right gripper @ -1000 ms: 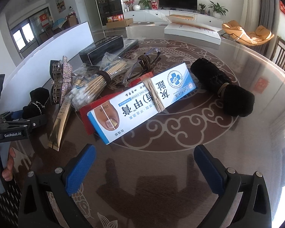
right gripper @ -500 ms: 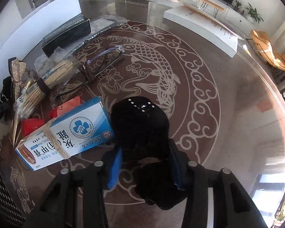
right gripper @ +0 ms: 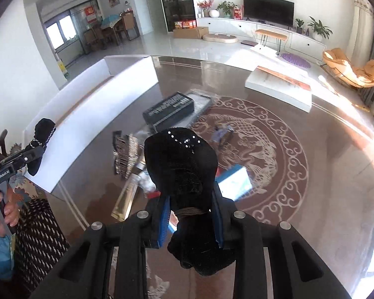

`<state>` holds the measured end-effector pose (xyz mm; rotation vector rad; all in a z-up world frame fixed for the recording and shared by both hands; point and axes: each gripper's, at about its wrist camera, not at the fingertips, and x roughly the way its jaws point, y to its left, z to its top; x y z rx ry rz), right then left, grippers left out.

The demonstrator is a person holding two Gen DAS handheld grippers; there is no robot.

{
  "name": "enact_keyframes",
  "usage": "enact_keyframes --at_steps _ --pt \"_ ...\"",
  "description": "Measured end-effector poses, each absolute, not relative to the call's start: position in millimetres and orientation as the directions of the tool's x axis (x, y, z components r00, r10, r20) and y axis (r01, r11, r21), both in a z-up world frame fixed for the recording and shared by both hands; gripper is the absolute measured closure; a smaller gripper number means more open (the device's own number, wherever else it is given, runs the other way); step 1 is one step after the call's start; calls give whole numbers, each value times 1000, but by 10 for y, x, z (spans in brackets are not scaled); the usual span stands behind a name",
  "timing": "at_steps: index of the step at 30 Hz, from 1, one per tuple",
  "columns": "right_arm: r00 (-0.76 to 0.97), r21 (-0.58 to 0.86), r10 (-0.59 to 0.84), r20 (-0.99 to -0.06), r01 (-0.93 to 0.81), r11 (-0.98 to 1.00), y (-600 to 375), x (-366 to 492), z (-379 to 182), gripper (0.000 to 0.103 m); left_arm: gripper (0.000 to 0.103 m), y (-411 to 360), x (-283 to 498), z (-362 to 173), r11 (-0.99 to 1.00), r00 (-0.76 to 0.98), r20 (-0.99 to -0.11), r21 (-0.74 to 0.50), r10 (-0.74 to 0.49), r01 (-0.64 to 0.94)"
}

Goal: Organize objects
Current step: 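Carry the gloves with the left gripper into the cardboard box and release, then bring the open left gripper back over the table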

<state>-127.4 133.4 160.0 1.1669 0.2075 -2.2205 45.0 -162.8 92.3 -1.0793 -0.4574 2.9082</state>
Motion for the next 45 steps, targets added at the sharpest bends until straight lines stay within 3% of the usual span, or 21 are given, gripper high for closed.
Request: enact_keyframes --at_steps 6,11,12,13,15,16,22,25,28,31,37,45 --pt "-252 320 -697 -671 749 -580 -458 -1044 1926 73 66 -2590 413 993 -934 -705 -707 -209 -60 289" --pt "-126 403 -743 -658 774 -488 -1789 -961 1777 72 62 -3083 288 753 -909 -599 -787 -132 -147 396" --pt "-116 403 -732 -672 772 -492 -1991 -962 1693 68 54 -3131 262 699 -903 -574 -802 -111 -165 415" --pt "-110 399 -715 -690 767 -503 -2154 -948 1614 61 37 -3159 248 652 -897 -555 -810 -90 -187 432" --pt "-119 390 -687 -716 749 -536 -2315 -946 1475 47 20 -3151 278 607 -890 -548 -803 -51 -233 454" --pt "-140 386 -686 -714 739 -552 -2301 -931 1450 45 20 -3137 335 610 -889 -559 -792 -45 -246 455" --pt "-317 276 -668 -674 731 -625 -1538 -840 1393 24 18 -2701 502 724 -912 -648 -738 -114 -188 394" --pt "-459 159 -610 -646 700 -696 -845 -690 1375 13 16 -2167 613 837 -939 -732 -681 -231 -31 254" --pt "-591 76 -499 -634 595 -800 -106 -603 1276 11 3 -1537 627 829 -937 -754 -637 -338 163 84" --pt "-674 27 -353 -649 444 -896 645 -558 1120 8 2 -979 509 637 -923 -704 -649 -385 288 -23" --pt "-656 10 -143 -741 203 -979 1738 -531 696 8 2 -326 153 160 -960 -604 -758 -275 245 -44" --pt "-596 22 -90 -798 121 -992 2080 -565 353 8 2 -405 -40 -216 -974 -575 -808 -213 132 74"
